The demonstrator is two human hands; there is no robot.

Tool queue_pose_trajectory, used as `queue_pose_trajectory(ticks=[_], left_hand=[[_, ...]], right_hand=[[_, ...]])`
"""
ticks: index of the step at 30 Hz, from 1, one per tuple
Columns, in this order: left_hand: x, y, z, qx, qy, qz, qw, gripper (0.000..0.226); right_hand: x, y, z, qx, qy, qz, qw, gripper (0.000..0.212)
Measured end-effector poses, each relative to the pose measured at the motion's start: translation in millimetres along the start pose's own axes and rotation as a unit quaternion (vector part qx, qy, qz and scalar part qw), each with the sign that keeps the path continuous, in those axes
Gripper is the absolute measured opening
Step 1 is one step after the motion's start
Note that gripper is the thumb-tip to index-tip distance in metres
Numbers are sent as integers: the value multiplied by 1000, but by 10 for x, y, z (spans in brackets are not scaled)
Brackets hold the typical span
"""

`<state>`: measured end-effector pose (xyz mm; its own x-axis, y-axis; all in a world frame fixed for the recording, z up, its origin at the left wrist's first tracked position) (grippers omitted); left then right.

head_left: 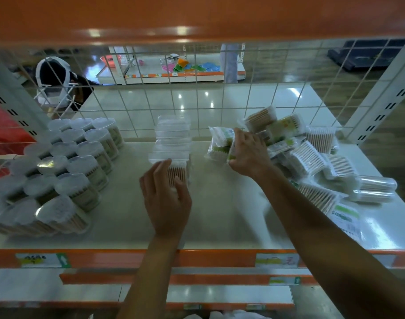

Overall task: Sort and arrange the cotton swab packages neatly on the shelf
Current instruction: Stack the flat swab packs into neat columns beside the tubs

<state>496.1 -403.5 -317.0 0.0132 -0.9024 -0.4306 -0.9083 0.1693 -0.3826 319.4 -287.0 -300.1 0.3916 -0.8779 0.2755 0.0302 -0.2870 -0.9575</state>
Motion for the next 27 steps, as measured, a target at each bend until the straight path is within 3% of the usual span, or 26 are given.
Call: queue_pose_trajectory(ticks=[12, 18, 23, 27], left_hand=[[-407, 298, 161, 78, 45, 117, 989, 29], [-383, 364, 215, 132, 50, 137, 980, 24], [-340, 390, 234, 169, 39, 140, 975, 19], [-335, 404, 246, 179, 22, 157, 971, 19]], right_hand=[[29, 36, 341, -103, -27, 27, 994, 40], [-53, -23, 507, -140, -33, -107, 984, 23], [-128, -48, 697, -196, 36, -321, 926, 23], [-145, 0, 807, -151, 125, -500, 844, 18]])
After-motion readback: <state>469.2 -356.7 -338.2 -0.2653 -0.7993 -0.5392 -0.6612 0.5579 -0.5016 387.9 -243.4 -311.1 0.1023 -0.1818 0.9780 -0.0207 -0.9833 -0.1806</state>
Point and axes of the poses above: each hand's wrist, its own z-axis away from the middle knuckle, its own y-axis out of the palm, x = y × z, the point moved 2 cm from there along -z, towards the middle knuckle, and after that the axes turned 9 degrees about y, right-handed, at the moved point
